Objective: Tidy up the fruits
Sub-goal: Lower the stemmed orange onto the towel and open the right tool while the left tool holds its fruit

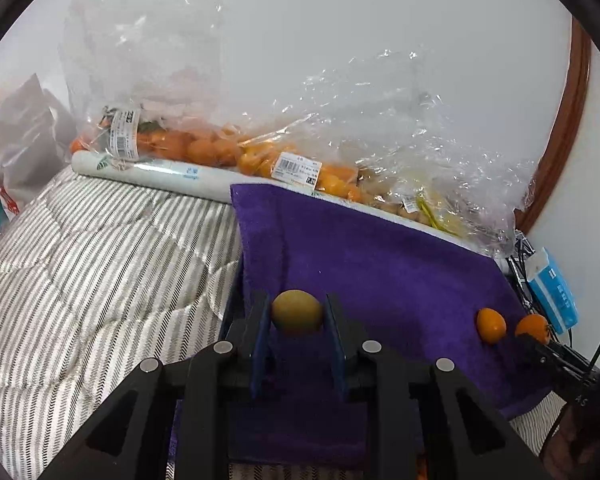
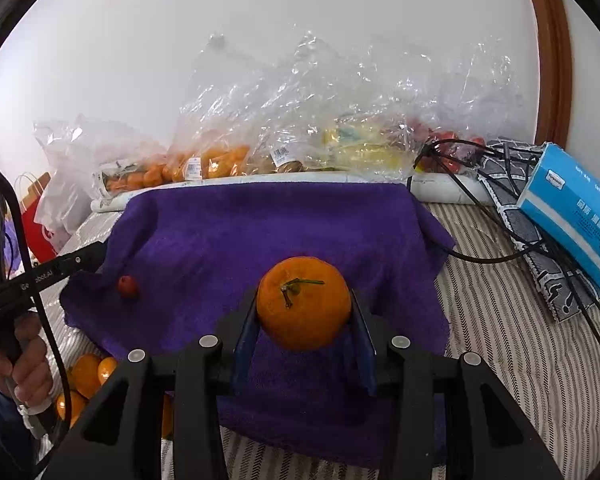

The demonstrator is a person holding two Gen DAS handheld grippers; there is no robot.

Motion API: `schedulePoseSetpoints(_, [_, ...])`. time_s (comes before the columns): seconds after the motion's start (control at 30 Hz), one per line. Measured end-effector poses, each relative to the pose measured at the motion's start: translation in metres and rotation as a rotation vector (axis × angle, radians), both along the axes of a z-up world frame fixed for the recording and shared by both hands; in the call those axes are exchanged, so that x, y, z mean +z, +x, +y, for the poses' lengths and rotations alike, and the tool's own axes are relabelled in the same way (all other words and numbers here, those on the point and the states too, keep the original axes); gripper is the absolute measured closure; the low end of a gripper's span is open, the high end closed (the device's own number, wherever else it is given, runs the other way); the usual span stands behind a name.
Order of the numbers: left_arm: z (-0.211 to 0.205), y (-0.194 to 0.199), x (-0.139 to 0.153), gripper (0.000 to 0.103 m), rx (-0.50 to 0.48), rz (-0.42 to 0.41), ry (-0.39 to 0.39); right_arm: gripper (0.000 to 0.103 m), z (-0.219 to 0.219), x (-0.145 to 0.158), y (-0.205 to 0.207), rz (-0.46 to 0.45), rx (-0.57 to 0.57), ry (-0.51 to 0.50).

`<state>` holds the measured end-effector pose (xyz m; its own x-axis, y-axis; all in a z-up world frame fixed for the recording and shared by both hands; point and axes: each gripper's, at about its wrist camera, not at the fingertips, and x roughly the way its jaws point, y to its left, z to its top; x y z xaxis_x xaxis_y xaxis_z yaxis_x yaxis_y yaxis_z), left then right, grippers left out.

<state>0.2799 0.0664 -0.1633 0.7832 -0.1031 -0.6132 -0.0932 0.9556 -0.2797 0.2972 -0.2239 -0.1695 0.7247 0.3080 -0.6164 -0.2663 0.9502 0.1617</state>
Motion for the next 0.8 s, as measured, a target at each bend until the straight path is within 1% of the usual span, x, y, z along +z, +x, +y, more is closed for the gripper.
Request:
schedulePoseSetpoints(0.13, [0.001, 0.002, -0.004, 0.078, -0.009, 0.02, -0.02, 0.06, 0.001, -0.004, 0.004, 0.021, -0.005, -0.01])
schedulePoseSetpoints(0.4, [-0.006, 0.005, -0.007, 0.078, -0.026, 0.037, 0.003, 0.06, 0.003, -0.007, 0.005, 0.029, 0.0, -0.025])
schedulePoseSetpoints(0.5, [-0.009, 0.005, -0.007, 0.078, -0.033, 0.039, 0.017, 0.059, 0.002, -0.006, 0.004, 0.021, -0.001, -0.02])
schedulePoseSetpoints(0.8, [-0.008, 0.006, -0.009, 0.078, -0.039, 0.047, 0.008, 0.059, 0.006, -0.001, 0.0, -0.002, 0.005, -0.034])
